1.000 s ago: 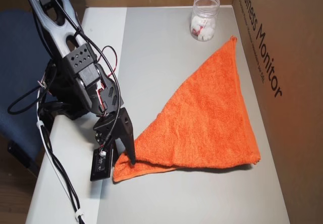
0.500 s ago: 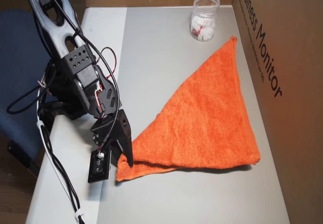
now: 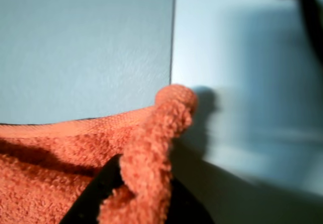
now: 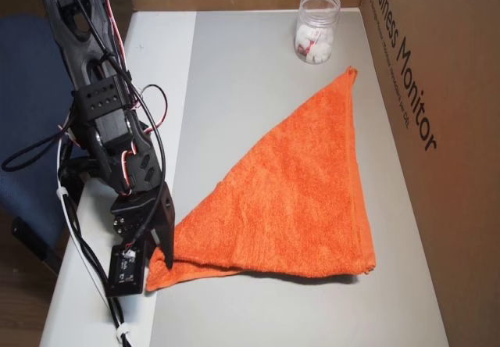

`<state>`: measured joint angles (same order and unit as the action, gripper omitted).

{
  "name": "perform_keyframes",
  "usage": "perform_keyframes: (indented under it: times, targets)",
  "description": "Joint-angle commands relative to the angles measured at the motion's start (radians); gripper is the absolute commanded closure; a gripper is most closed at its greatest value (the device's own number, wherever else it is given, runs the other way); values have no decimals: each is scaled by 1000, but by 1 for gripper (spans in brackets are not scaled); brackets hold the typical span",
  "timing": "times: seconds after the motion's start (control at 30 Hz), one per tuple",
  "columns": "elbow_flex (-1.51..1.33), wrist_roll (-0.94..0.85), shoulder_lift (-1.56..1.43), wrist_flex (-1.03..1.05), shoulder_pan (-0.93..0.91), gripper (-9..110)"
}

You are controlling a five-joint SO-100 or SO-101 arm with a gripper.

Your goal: Fold the blanket.

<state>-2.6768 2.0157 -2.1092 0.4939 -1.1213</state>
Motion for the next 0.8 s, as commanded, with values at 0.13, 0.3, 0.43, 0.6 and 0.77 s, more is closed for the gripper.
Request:
perform_keyframes:
  times: [0.13,0.3,0.43,0.6,0.77]
  targets:
    - [184,-20,-18,6,-14,102]
    - [301,-34,-26,6,8,102]
    - [295,-35,-101,8,40,102]
    - [216,-109,-250,8,84,102]
    - [181,-120,-383,8,143,102]
